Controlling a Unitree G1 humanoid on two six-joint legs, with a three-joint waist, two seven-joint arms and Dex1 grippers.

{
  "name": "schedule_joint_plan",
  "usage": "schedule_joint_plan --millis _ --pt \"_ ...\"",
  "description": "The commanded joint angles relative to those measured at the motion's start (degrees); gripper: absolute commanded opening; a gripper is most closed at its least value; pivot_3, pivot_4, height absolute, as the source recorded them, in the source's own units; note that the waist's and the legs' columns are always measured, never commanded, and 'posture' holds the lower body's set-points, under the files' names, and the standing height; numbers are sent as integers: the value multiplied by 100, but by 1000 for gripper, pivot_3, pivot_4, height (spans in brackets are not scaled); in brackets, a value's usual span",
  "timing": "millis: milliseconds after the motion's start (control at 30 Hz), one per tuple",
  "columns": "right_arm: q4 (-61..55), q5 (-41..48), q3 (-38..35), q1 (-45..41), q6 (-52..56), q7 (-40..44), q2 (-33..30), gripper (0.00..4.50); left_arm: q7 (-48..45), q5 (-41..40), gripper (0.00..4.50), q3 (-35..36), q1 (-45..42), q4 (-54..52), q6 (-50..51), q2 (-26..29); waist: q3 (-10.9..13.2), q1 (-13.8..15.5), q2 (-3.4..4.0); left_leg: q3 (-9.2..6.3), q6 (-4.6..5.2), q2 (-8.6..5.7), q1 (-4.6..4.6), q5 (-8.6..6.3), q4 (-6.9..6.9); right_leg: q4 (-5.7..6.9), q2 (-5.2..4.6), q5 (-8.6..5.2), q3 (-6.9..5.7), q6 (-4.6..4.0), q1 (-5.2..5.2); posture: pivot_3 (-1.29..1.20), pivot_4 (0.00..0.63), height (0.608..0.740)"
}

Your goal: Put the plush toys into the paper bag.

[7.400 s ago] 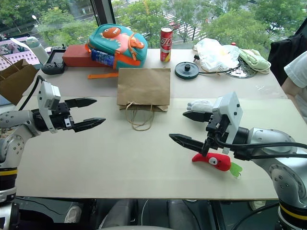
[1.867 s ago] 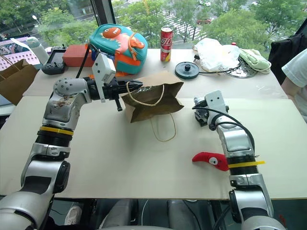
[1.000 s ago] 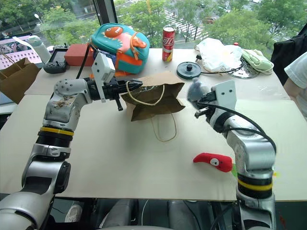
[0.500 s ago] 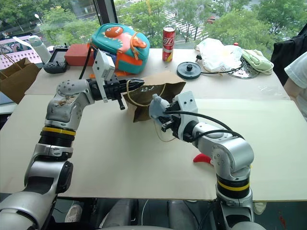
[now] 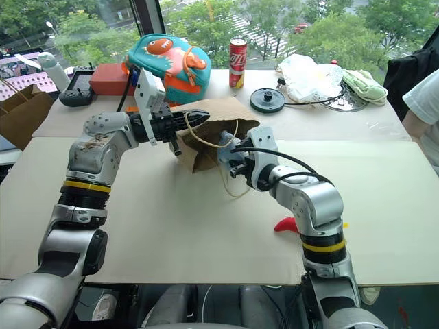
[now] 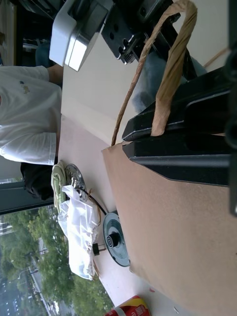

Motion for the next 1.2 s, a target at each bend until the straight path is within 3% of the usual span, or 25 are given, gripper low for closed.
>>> schedule_joint_plan --millis 33,600,667,767,833,1000,1200 --pt "435 -176 -104 -659 -292 -123 130 283 -149 -31 0 -68 3 -357 -80 81 0 -5 0 0 0 0 -1 0 0 1 -1 0 0 0 0 0 150 733" --pt "639 -317 76 -824 -363 8 273 283 -645 -230 0 -277 402 -955 14 118 -1 0 1 -1 0 1 -8 0 -8 6 -4 1 -5 -1 -2 0 150 733" --pt "651 -335 -15 -795 -405 -98 367 1177 -670 -264 0 -256 403 -991 56 128 -1 4 1 -1 0 1 -8 0 -7 5 -5 1 -6 -1 -2 0 150 733" --pt "727 -309 -201 -838 -535 -243 557 2007 -680 -291 0 -269 435 -1043 85 148 -1 3 1 -1 0 0 -8 0 -7 5 -5 1 -5 -1 -2 0 150 733" --pt "756 -269 -308 -886 -598 -287 674 2876 -681 -300 0 -282 453 -1074 103 157 -1 -1 1 -1 0 0 -8 0 -7 5 -5 1 -5 -1 -2 0 150 733" --pt "730 -262 -407 -949 -613 -344 783 4431 -643 -289 0 -290 438 -1055 110 167 -1 2 2 -2 0 1 -8 0 -7 6 -5 1 -6 -1 -2 0 150 733" --pt "362 -156 -559 -775 -350 -253 487 4487 -596 -252 0 -288 410 -984 73 178 -1 4 2 -2 0 0 -8 0 -7 6 -5 1 -7 -1 -2 0 150 733"
